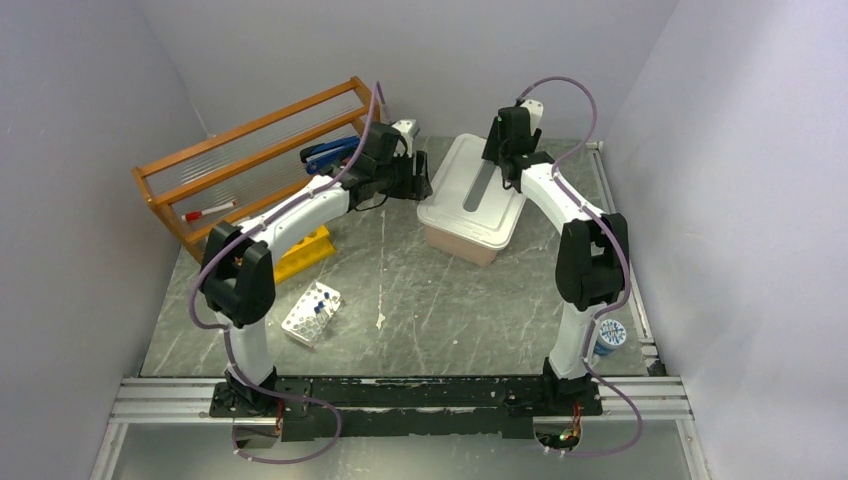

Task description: Organize the chemistry lab equipment

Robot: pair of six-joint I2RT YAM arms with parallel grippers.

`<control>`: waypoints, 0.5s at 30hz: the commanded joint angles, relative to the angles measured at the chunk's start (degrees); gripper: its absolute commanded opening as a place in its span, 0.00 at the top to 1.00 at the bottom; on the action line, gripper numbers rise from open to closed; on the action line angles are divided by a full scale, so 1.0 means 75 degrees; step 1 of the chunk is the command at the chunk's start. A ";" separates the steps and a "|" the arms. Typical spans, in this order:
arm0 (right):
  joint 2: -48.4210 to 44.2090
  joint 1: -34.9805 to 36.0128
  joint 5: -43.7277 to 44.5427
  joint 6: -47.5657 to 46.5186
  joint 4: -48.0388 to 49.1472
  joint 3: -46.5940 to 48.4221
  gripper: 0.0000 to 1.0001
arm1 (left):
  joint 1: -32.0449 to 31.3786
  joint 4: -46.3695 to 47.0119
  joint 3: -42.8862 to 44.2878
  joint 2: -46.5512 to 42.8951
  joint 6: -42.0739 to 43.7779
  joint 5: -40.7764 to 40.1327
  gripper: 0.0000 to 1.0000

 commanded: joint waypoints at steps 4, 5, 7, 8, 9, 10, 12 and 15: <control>-0.0056 0.0035 -0.0054 0.0230 -0.1655 0.0013 0.36 | -0.0044 -0.0650 0.0883 0.0293 0.0293 -0.0248 0.31; -0.0161 0.0030 0.0000 0.0168 -0.1675 0.0182 0.36 | -0.0038 -0.0639 0.0904 0.0202 0.0323 -0.0284 0.31; -0.0387 0.0023 0.0117 0.0122 -0.1791 0.0503 0.35 | -0.0044 -0.0662 0.0892 -0.0093 0.0348 -0.0352 0.30; -0.0543 0.0030 0.0175 0.0140 -0.1869 0.0590 0.34 | -0.0044 -0.0701 0.0870 -0.0255 0.0366 -0.0395 0.29; -0.0739 0.0027 0.0225 0.0169 -0.1923 0.0595 0.32 | -0.0044 -0.0734 0.0817 -0.0431 0.0395 -0.0469 0.28; -0.0973 0.0034 0.0282 0.0206 -0.1997 0.0545 0.29 | -0.0047 -0.0779 0.0713 -0.0648 0.0428 -0.0551 0.27; -0.1593 0.0035 0.0293 0.0360 -0.2025 0.0145 0.27 | -0.0044 -0.0945 0.0514 -0.1119 0.0497 -0.0696 0.24; -0.2793 0.0035 -0.0038 0.0638 -0.2034 -0.0830 0.15 | -0.0044 -0.1189 -0.0022 -0.2020 0.0622 -0.0811 0.20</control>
